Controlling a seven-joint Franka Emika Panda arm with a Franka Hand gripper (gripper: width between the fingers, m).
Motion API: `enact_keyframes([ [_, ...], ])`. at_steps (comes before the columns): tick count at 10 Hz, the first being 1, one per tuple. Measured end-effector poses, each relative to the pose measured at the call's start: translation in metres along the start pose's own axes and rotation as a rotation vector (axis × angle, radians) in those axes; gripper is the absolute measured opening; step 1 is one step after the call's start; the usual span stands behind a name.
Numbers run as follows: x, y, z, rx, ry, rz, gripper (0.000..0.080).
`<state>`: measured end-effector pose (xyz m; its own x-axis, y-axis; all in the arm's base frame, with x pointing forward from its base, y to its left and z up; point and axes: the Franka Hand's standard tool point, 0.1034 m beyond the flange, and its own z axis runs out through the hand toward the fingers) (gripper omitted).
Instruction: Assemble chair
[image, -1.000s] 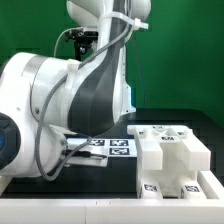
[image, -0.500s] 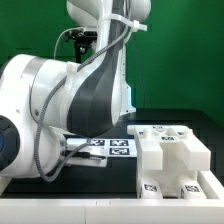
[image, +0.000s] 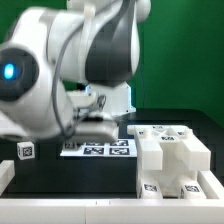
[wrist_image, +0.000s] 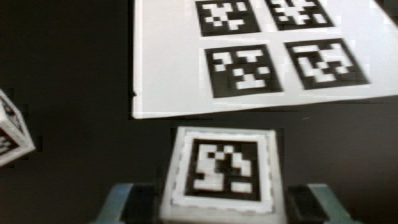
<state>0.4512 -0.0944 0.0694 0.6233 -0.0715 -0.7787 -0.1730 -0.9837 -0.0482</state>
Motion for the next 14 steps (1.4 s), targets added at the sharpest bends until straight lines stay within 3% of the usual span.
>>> enact_keyframes([
  [2, -0.012, -0.009, -0.032, -0.009, 0.137, -0.035, 0.0283],
  [3, -0.003, -0.006, -0.031, -0.015, 0.238, -0.033, 0.0284],
  [5, -0.001, -0.008, -0.037, -0.027, 0.384, -0.038, 0.0284],
  [6, -0.011, -0.033, -0.067, -0.085, 0.488, -0.08, 0.0284],
  [7, -0.025, -0.068, -0.088, -0.095, 0.591, -0.1, 0.0284],
  [9, -0.041, -0.126, -0.089, -0.1, 0.749, -0.092, 0.0284],
  [10, -0.041, -0.141, -0.079, -0.099, 0.84, -0.104, 0.0284],
  [11, -0.041, -0.14, -0.076, -0.095, 0.878, -0.117, 0.0284],
  [13, -0.036, -0.14, -0.084, -0.083, 1.039, -0.127, 0.0284],
  [14, -0.034, -0.15, -0.092, -0.087, 1.151, -0.133, 0.0284],
])
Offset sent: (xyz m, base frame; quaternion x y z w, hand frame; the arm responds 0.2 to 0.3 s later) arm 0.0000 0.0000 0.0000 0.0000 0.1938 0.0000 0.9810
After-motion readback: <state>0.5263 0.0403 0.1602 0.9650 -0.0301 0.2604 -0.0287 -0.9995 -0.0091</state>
